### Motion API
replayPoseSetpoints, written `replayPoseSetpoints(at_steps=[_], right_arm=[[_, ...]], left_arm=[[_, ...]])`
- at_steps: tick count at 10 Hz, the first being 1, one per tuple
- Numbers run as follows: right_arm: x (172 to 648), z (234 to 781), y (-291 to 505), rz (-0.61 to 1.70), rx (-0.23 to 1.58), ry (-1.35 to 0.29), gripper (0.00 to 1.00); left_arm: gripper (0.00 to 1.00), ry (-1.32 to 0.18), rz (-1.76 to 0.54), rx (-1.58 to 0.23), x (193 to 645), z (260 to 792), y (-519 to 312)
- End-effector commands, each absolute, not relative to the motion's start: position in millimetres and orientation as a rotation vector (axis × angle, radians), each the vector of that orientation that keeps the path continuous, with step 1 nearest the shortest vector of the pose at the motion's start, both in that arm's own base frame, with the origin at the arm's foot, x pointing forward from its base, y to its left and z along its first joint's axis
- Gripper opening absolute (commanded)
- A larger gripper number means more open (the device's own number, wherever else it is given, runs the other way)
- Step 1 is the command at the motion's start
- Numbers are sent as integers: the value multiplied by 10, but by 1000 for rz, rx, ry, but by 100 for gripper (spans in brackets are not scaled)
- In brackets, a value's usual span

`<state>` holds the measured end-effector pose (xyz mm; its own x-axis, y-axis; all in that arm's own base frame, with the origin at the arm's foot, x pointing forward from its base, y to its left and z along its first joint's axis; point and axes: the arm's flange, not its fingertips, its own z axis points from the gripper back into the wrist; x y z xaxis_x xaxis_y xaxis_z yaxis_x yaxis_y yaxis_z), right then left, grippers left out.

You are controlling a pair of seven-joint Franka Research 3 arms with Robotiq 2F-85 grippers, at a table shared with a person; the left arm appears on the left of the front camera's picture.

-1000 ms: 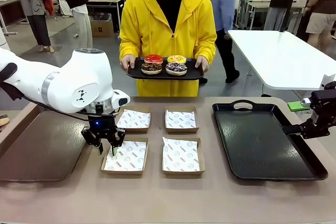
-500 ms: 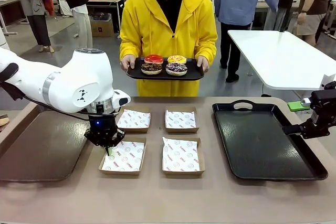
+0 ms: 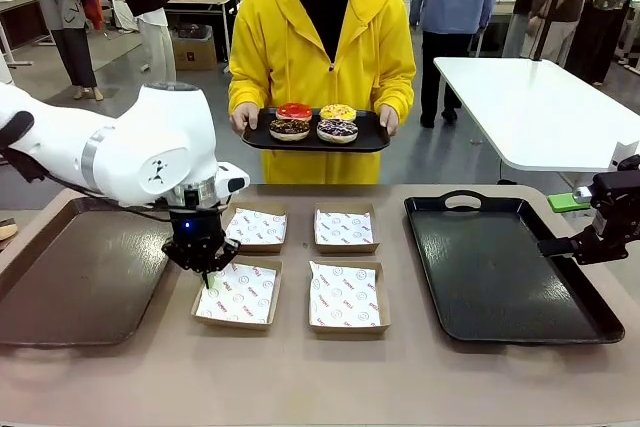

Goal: Individually package the donuts and arrange them on the tray.
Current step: Pick up one Paper togo box.

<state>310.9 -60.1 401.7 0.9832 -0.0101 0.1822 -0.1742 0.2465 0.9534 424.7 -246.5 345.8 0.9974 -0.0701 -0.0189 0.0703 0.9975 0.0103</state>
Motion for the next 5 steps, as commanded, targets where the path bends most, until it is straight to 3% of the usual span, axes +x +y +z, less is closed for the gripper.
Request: replayPoseSetpoints(at_steps=[1, 5], right_arm=[[3108, 4017, -607, 112, 1323, -163, 100], [3108, 4017, -607, 112, 1323, -163, 100]], left_arm=[[0, 46, -54, 11, 4344, 3998, -2539], [0, -1, -17, 33, 4753, 4963, -2544]])
